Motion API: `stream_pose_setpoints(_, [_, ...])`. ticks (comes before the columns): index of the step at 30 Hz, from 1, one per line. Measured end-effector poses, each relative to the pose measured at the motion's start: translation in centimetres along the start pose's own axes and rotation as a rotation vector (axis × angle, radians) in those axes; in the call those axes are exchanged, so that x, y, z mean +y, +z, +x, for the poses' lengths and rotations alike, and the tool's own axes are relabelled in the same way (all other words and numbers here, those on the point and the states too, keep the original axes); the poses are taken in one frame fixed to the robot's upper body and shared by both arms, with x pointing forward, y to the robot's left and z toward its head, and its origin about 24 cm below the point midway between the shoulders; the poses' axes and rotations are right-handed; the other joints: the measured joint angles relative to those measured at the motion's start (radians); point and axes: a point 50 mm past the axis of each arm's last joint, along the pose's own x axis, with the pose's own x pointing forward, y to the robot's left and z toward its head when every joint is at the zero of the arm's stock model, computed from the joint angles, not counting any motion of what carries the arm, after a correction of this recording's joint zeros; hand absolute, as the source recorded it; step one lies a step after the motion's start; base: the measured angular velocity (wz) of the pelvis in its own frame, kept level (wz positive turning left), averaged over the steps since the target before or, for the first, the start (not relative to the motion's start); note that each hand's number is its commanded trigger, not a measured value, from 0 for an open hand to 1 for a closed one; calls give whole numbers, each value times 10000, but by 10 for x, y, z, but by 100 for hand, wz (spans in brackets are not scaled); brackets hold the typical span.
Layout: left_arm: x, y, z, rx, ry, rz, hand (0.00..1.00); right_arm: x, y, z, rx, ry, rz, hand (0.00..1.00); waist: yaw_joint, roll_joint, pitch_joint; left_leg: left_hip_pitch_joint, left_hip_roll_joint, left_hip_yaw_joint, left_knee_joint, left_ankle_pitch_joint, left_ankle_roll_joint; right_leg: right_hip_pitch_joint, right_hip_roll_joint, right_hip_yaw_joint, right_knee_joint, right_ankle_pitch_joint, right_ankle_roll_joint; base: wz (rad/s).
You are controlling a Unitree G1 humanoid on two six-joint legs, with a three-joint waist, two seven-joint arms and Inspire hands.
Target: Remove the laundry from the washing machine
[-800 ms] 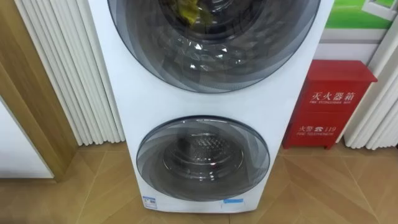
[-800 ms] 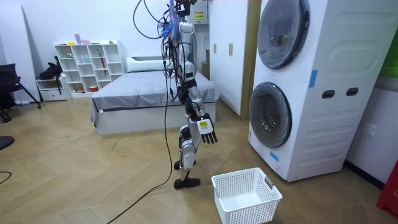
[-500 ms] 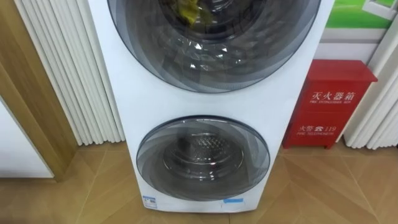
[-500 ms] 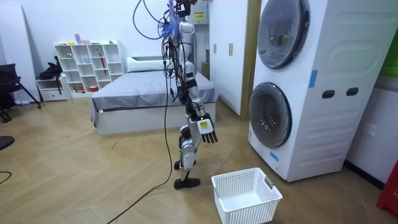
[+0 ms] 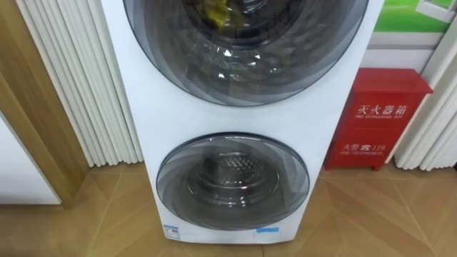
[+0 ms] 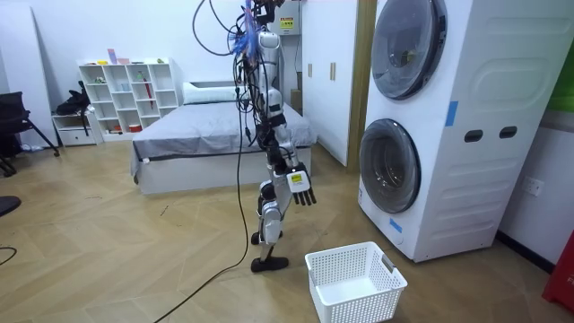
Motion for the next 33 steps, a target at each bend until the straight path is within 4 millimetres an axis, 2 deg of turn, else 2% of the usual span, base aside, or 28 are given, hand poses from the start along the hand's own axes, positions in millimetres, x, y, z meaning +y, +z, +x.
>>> stream_pose_setpoints(1, [1, 2, 1, -65, 48, 68, 0, 3, 26, 1, -884, -18, 56, 0, 0, -24, 5, 9, -5, -17, 0, 5, 8, -3, -4, -2, 0, 0, 1, 0])
stream_pose_setpoints(2, [2, 3, 1, -82, 67, 82, 0, 5, 41, 2, -1342, -25, 79, 0, 0, -28, 6, 16, -8, -34, 0, 8, 14, -2, 7, -2, 1, 0, 1, 0])
stream_pose_setpoints(3, [3, 3, 1, -81, 95, 90, 0, 9, 69, 2, -2181, -15, 207, 0, 7, -53, 2, 44, -16, -52, -1, 10, 16, 5, 7, -4, 8, -1, 3, 0])
stream_pose_setpoints(4, [4, 3, 1, -65, 127, 126, 0, 13, 97, 0, -2971, 30, 217, 0, -20, -121, 10, 49, -29, -57, 10, 10, 16, 37, 3, -49, 7, -5, 9, 7])
stream_pose_setpoints(5, [5, 3, 2, -54, 145, 178, 0, 13, 111, -2, -3355, 42, 224, 0, -25, -133, 8, 48, -42, -79, 21, 10, 16, 73, -5, -103, 15, -5, 10, 15])
stream_pose_setpoints(7, [14, -1, 3, 155, 350, 319, 0, 16, 162, -13, -4796, -60, 459, 0, 115, -247, 23, 56, -45, -113, 24, 10, 16, 110, 2, -135, 3, -4, 12, 8])
stream_pose_setpoints(8, [17, -1, 3, 185, 401, 346, 0, 16, 173, -17, -5158, -121, 446, 0, 194, -288, 47, 57, -42, -112, 23, 10, 16, 111, 9, -128, -3, -4, 12, 0])
stream_pose_setpoints(9, [19, 1, 4, 226, 471, 393, 0, 15, 193, -25, -5798, -236, 382, 0, 278, -362, 65, 40, -39, -111, 22, 10, 16, 104, 16, -126, -19, -5, 11, 0])
stream_pose_setpoints(10, [21, -2, 4, 405, 502, 447, 0, 15, 212, -33, -6401, -280, 300, 0, 337, -420, 41, -5, -44, -113, 20, 10, 16, 76, 10, -166, -20, -5, 11, 0])
stream_pose_setpoints(13, [21, -4, 4, 633, 530, 1006, 0, 19, 251, -51, -7536, -374, 324, 0, 560, -459, 18, -19, -44, -177, 2, 10, 15, 42, 7, -262, 18, -3, 12, 0])
stream_pose_setpoints(17, [23, -5, 4, 748, 581, 1427, 0, 18, 285, -71, -8300, -348, 862, 0, 566, -485, -20, -41, -32, -271, -5, 10, 15, 23, 9, -529, 157, -2, 13, 14])
stream_pose_setpoints(19, [25, -5, 5, 854, 632, 1987, 0, 21, 314, -92, -9195, -261, 1016, 0, 574, -490, -45, -115, -24, -313, -1, 10, 15, -47, 0, -792, 180, -2, 13, 0])
stream_pose_setpoints(22, [26, -7, 5, 1074, 564, 2263, 0, 24, 336, -112, -9968, -207, 1041, 0, 598, -515, -69, -39, -25, -341, -3, 10, 15, 33, -8, -861, 181, -1, 14, 0])
stream_pose_setpoints(26, [27, -7, 5, 1116, 517, 2440, 0, 29, 348, -123, -10408, -49, 1073, 0, 605, -530, -84, 10, -30, -522, -2, 10, 15, 118, -8, -960, 178, -1, 14, 7])
stream_pose_setpoints(33, [32, -5, 6, 1191, 479, 2768, 0, 37, 370, -145, -11012, 76, 1263, 0, 826, -513, -88, -94, -30, -558, -3, 10, 15, 20, -19, -1253, 173, -1, 14, 0])
